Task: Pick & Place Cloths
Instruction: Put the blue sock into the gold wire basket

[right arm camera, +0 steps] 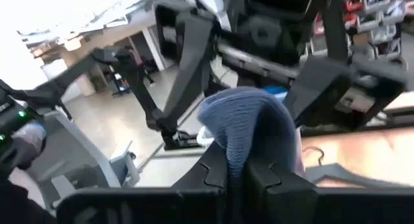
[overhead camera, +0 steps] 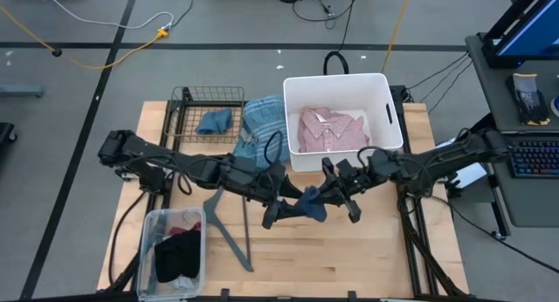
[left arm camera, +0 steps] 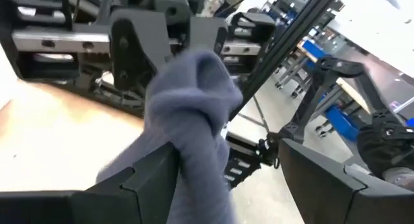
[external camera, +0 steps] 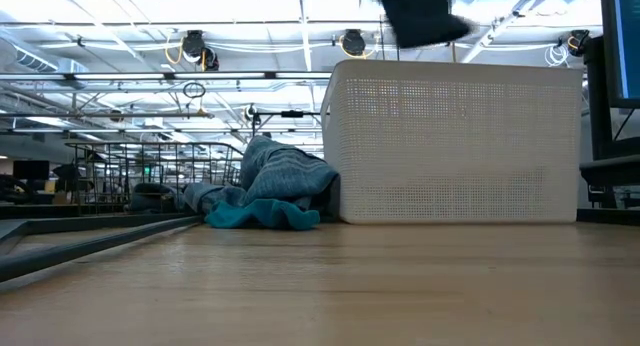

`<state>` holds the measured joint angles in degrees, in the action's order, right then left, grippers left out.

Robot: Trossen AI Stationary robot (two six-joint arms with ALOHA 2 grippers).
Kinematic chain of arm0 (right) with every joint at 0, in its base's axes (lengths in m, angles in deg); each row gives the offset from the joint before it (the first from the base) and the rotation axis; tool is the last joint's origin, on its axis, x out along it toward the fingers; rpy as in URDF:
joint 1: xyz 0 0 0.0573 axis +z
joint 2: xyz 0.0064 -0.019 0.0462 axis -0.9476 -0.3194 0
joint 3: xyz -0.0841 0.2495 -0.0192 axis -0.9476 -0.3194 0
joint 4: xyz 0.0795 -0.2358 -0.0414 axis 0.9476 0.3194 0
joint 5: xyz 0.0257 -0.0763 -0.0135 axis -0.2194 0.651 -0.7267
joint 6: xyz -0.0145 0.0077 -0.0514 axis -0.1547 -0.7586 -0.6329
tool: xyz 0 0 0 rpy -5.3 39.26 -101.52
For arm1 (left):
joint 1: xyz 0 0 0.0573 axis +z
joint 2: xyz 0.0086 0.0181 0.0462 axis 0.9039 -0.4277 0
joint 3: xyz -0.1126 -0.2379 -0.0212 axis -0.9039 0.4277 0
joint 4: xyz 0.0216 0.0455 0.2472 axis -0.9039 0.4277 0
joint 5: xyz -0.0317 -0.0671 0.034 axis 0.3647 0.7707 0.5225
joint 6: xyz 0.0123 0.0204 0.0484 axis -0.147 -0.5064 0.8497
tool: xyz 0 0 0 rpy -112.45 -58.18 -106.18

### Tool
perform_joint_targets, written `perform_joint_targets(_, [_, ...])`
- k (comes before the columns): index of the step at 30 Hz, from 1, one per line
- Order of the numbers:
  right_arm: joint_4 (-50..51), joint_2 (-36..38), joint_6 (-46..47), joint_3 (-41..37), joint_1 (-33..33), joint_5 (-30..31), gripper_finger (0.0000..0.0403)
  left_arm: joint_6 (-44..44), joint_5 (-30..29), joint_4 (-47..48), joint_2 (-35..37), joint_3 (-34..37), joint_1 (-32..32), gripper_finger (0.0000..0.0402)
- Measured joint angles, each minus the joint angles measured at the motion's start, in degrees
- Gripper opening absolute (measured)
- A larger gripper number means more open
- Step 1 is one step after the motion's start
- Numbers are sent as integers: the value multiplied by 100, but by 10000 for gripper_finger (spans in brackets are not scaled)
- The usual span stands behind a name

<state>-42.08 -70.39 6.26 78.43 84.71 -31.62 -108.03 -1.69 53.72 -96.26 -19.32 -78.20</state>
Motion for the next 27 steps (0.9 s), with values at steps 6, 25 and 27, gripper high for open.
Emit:
perform_joint_targets(6, [-180,-316,0,0,-58,-8,4,-172,-7,520,0,0,38,269])
perform_joint_targets(25, [-627,-378,-447,-4,-202,-32,35,-108,287,1004,11,-4,190,19])
perform_joint_targets(27, [-635,-368,-435,-4,-201,-42,53,-132,288,1087,11,-7,219,18])
